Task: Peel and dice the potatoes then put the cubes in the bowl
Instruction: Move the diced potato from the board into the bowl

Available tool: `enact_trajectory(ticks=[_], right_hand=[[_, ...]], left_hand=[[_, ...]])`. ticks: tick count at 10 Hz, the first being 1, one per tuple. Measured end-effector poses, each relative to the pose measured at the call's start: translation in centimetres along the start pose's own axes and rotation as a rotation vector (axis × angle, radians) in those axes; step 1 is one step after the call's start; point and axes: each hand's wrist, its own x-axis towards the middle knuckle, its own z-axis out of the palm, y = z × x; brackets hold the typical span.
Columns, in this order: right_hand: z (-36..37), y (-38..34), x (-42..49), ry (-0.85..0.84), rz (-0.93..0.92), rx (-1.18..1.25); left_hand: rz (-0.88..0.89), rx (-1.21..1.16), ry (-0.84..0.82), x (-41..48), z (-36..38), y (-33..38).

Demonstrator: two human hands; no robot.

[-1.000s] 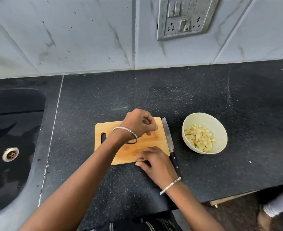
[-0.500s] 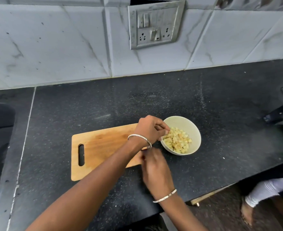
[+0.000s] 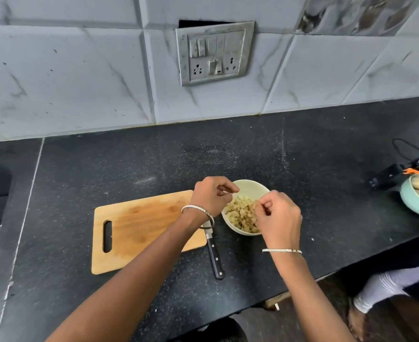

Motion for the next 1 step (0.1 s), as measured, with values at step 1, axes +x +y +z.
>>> enact_trajectory(ticks=[1], right_hand=[[-0.24,-0.44,0.04,-0.300,-0.051,-0.242]], left_hand=[[-0.032,-0.025,0.056,-0.51,-1.28,0.16]])
